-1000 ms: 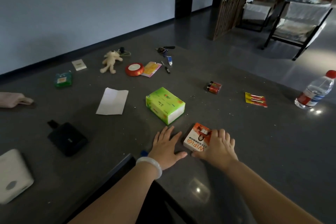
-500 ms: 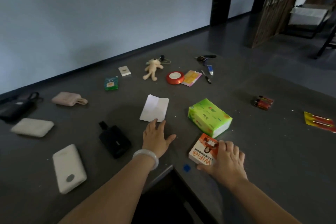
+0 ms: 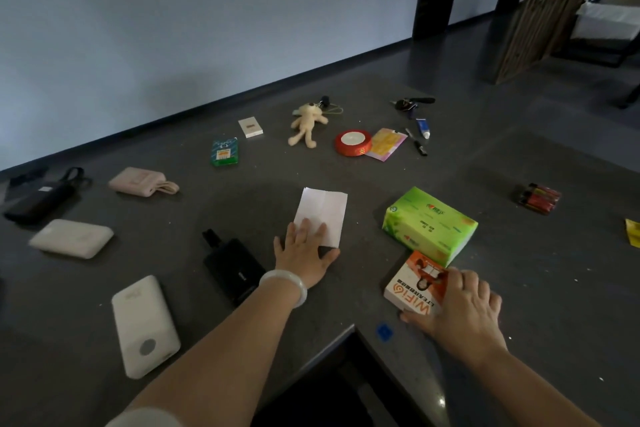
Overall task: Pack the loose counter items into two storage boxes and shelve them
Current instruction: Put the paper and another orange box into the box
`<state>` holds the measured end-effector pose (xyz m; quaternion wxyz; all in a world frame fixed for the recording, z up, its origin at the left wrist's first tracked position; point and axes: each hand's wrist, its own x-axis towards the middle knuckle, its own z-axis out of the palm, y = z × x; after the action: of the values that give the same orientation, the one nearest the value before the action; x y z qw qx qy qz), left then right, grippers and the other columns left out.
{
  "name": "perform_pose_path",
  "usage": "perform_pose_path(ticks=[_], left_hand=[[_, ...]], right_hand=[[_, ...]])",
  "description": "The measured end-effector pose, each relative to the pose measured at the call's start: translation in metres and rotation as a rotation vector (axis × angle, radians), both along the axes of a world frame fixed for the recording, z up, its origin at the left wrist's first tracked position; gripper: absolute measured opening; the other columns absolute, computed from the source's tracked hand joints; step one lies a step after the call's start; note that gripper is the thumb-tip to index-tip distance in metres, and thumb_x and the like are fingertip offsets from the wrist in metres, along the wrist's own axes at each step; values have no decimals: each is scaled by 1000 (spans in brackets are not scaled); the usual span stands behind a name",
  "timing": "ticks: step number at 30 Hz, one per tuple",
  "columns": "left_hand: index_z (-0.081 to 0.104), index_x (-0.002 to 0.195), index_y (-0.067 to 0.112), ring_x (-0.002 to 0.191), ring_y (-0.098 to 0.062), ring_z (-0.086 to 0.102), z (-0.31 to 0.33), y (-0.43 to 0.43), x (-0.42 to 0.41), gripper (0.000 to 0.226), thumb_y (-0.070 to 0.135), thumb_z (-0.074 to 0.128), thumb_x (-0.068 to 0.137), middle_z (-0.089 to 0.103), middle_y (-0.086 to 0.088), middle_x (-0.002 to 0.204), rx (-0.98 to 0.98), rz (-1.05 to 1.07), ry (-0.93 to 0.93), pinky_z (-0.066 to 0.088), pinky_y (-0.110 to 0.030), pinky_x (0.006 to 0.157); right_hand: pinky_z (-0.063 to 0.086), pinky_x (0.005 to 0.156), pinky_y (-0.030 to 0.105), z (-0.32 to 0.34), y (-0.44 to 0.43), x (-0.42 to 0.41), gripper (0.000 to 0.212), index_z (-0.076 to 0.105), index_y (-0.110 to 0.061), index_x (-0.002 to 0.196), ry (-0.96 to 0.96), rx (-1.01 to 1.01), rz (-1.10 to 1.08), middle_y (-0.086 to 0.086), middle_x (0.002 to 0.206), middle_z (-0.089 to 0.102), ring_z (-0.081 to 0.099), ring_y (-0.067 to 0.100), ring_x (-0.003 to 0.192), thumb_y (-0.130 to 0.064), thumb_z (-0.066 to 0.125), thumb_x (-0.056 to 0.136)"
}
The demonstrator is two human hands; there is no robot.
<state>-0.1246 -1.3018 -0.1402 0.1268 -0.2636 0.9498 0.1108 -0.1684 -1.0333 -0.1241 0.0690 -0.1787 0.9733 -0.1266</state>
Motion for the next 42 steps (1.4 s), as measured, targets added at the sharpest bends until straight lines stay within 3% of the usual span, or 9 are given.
perform_pose_path(ticks=[5, 10, 13, 16, 23, 32, 35, 38, 42], left_hand=[[40, 139, 26, 135, -29, 28, 11, 8, 13, 51, 52, 49, 96, 25, -7, 148, 12, 124, 317, 31, -45, 111], [17, 153, 15, 142, -35, 24, 20, -2, -6, 94, 53, 68, 83, 24, -17, 153, 90, 352, 233, 29, -47, 115], [20, 151, 9, 141, -33, 29, 17, -6, -9, 101, 53, 74, 78, 29, -16, 151, 109, 416, 229, 29, -42, 114], [38, 138, 7, 131, -29, 42, 15, -8, -6, 84, 49, 77, 77, 45, -13, 140, 129, 438, 278, 36, -39, 107], [55, 129, 12, 119, -25, 56, 15, -3, 6, 43, 19, 68, 89, 58, -7, 128, 397, 475, 457, 48, -36, 96], [65, 106, 14, 98, -20, 61, 32, 9, 28, 21, 13, 69, 86, 65, -2, 106, 659, 467, 581, 57, -38, 84], [62, 99, 18, 94, -18, 60, 45, 24, 38, 13, 13, 67, 87, 62, 5, 91, 660, 434, 618, 52, -29, 79], [58, 107, 20, 95, -15, 58, 60, 50, 46, 20, 14, 65, 90, 59, 2, 100, 690, 421, 653, 50, -27, 79], [60, 92, 17, 79, -16, 59, 74, 99, 57, 11, 9, 65, 87, 62, -2, 89, 710, 306, 682, 46, -27, 65]], right_hand=[[21, 111, 39, 1, 3, 2, 116, 26, -16, 142, -5, -9, 4, 1, 138, 33, 29, 21, 131, -86, 60, 56], [22, 112, 41, 3, 2, 1, 117, 26, -17, 143, -7, -1, -3, 2, 140, 33, 29, 22, 132, -86, 60, 55], [22, 112, 42, 2, 1, 1, 117, 28, -17, 143, -7, 5, -2, 3, 139, 34, 30, 22, 132, -86, 60, 54], [22, 113, 42, 1, -1, 3, 117, 28, -18, 143, -6, 7, 2, 2, 139, 34, 31, 22, 132, -86, 60, 54], [21, 114, 41, 1, 2, 5, 116, 26, -16, 144, 6, 4, 6, 2, 141, 33, 31, 21, 132, -87, 57, 57], [15, 118, 41, 4, 10, 13, 115, 23, -17, 146, -21, -25, 28, 0, 140, 32, 28, 21, 136, -80, 64, 58], [14, 118, 39, 9, 32, 21, 113, 26, -18, 144, -31, -58, 18, -1, 138, 34, 28, 21, 135, -77, 68, 57], [13, 119, 40, 17, 68, 27, 114, 28, -19, 143, -12, -88, -11, -1, 137, 35, 28, 22, 135, -77, 70, 54], [7, 121, 43, 29, 128, 43, 115, 28, -20, 143, 16, -112, -40, -1, 139, 35, 27, 22, 137, -76, 71, 53]])
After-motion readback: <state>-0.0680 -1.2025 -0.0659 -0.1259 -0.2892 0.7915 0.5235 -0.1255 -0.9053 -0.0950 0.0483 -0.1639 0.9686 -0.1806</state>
